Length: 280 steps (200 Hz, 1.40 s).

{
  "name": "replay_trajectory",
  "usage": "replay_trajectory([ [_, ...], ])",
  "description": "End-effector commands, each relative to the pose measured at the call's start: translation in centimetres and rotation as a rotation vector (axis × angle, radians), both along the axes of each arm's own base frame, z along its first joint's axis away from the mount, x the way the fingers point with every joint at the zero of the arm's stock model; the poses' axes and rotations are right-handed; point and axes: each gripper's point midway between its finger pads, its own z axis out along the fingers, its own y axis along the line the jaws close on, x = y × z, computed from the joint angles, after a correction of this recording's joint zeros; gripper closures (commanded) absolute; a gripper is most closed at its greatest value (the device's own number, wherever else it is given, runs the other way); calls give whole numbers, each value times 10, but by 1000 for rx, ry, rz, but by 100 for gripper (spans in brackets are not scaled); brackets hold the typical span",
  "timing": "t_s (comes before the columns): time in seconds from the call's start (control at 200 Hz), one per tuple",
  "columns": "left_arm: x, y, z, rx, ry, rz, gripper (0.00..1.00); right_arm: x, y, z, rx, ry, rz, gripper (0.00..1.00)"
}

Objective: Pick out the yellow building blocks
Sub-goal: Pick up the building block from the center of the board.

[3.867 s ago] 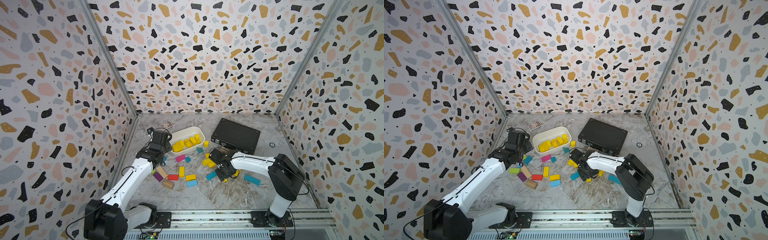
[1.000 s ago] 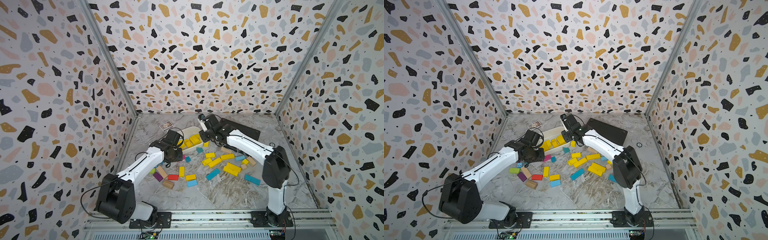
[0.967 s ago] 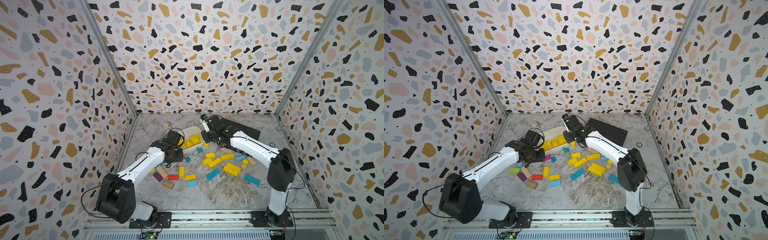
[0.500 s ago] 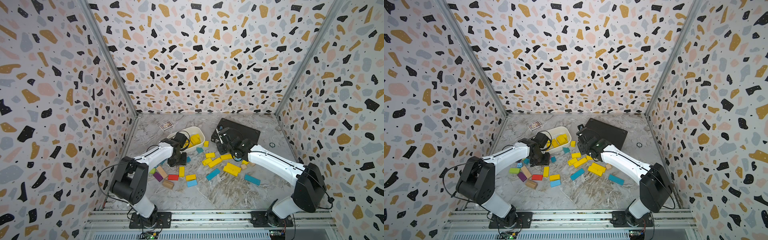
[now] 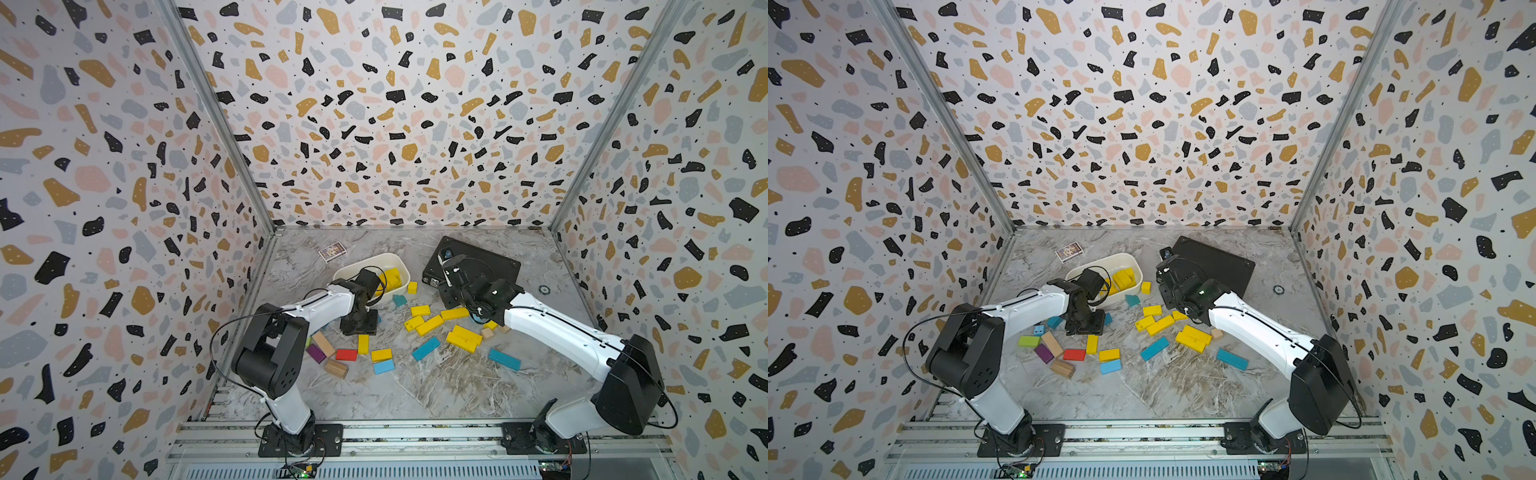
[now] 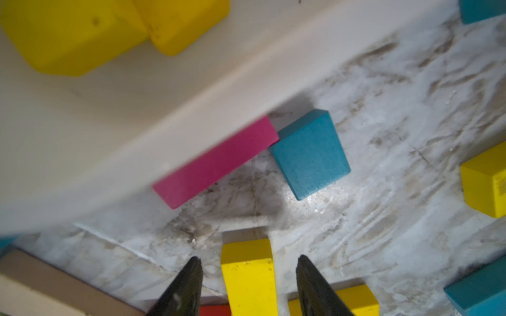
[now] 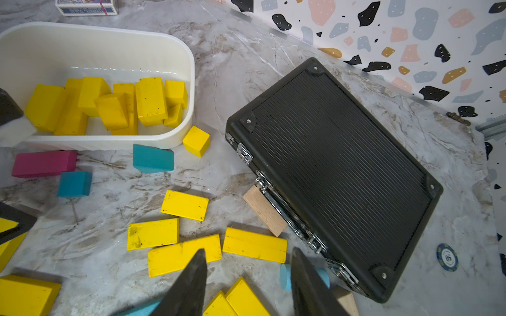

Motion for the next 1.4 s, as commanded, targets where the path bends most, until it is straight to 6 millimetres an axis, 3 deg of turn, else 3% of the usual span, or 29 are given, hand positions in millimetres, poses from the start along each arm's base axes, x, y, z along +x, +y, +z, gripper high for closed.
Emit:
replay_trajectory([
  [0.0,-2,2,-8,20,15,-4,46,-3,-7,8,-1,-19,-26,49],
  [0.511,-4,3,-25,44,59,0,55,-7,-18,-4,-14,-3,-78,49],
  [0.936,-7,1,9,48,-96,-54,45,-10,-22,-9,-16,4,-86,49],
  [1.397,-25,6,-13,62,-30,-37,49,-19,-28,-18,-13,32,-95,49],
])
